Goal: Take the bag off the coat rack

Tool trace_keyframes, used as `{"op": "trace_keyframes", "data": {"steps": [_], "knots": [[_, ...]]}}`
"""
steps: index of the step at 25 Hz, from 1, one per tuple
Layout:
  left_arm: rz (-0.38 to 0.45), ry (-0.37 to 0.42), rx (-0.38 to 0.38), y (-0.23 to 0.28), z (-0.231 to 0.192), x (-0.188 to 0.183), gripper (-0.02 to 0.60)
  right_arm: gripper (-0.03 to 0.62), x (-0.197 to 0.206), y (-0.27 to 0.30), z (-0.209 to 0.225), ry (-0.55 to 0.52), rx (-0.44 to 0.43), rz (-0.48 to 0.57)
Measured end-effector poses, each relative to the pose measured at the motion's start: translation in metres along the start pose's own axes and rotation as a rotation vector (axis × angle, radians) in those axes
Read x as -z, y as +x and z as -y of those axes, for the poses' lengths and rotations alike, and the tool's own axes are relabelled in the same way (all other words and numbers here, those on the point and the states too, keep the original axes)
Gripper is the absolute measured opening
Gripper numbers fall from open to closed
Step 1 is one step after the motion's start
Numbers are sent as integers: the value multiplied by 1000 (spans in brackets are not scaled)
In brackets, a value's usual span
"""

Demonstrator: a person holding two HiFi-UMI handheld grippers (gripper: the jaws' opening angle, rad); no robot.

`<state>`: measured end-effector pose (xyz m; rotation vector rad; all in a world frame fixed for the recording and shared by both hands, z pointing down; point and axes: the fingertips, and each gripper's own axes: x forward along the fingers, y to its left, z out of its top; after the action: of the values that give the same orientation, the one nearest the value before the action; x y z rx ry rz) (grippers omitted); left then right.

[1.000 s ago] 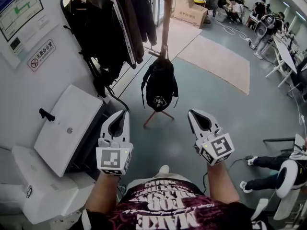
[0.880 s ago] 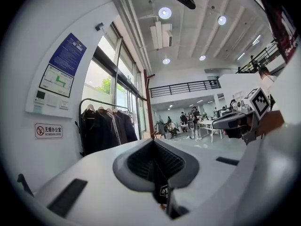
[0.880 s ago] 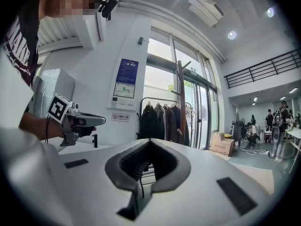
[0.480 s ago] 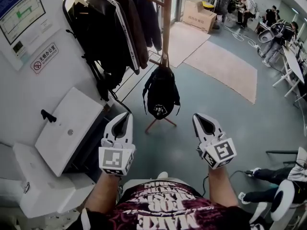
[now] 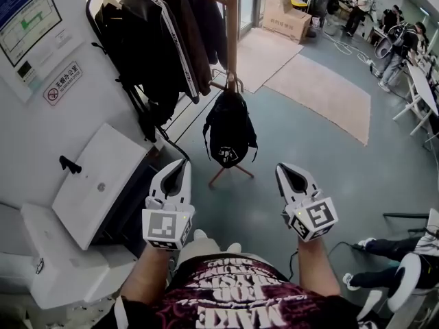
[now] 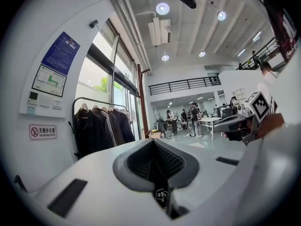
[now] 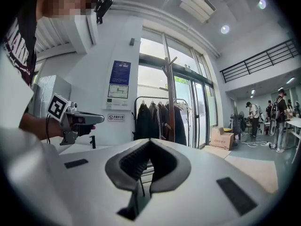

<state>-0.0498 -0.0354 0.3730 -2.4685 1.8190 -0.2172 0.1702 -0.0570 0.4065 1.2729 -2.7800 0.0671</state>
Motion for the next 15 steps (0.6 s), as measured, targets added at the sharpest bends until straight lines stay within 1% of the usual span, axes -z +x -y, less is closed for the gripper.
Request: {"op": "trace_keyframes", "data": {"steps": [9, 15], "knots": [[-7, 33, 52, 17, 7, -1, 6, 5, 10, -2, 9, 33, 45, -5], [-4, 19, 70, 35, -2, 4, 6, 5, 12, 14, 13, 32, 56, -19]]}}
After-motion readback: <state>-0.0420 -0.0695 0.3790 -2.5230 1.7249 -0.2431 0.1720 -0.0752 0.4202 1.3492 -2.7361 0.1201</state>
